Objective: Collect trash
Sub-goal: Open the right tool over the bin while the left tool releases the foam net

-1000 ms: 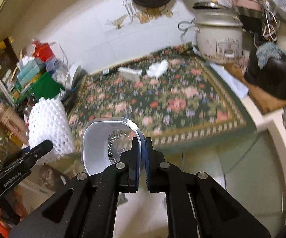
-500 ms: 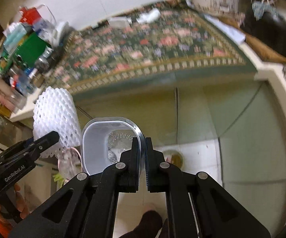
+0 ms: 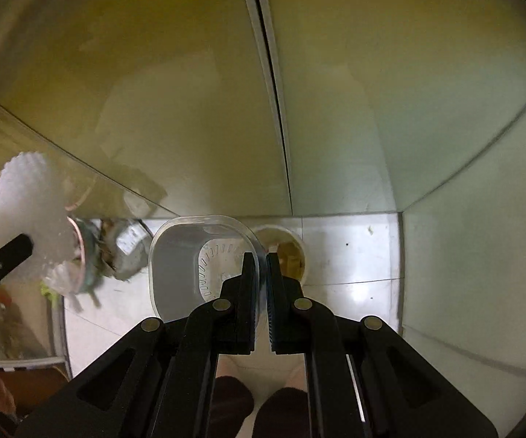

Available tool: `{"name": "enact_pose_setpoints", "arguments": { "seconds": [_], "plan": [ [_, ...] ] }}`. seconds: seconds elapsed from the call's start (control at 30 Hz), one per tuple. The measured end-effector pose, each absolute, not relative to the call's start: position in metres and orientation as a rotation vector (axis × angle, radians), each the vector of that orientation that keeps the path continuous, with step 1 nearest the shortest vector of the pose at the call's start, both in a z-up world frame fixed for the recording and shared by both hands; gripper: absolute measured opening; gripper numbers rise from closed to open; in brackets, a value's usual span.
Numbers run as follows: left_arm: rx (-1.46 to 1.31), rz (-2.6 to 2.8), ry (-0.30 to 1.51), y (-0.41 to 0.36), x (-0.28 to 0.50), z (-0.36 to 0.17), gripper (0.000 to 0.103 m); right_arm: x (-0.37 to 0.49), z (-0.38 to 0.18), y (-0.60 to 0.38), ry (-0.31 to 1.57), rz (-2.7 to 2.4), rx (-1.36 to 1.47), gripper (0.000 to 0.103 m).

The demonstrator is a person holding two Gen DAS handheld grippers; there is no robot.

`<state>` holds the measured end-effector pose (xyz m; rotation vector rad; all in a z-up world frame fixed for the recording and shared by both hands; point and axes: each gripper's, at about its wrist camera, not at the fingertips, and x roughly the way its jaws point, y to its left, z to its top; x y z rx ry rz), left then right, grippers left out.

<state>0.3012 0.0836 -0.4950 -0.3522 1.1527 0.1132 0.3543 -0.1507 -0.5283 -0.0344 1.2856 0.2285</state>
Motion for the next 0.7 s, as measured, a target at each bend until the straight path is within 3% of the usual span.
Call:
{"name": "enact_pose_setpoints", "arguments": {
  "seconds": [0.23, 0.3, 0.47, 0.7],
  "plan": [
    [-0.357, 0.154, 1.228, 0.088, 0.306, -0.586, 0.036, 0.378, -0.622, -0.134, 1.330, 0.307, -0.065, 0.005],
    [-0.348, 0.159, 1.239, 0.087, 0.309, -0.603, 0.036, 0.383, -0.640, -0.131, 1.358, 0.345, -0.056, 0.010],
    [-0.344, 0.132, 1.263, 0.077, 0.319, -0.631, 0.036, 0.393, -0.651, -0.131, 1.370, 0.354, -0.043, 0.035],
    [-0.334, 0.034, 1.334, 0.036, 0.336, -0.664, 0.038, 0.395, -0.629, -0.160, 1.333, 0.306, 0.011, 0.035]
  ]
}}
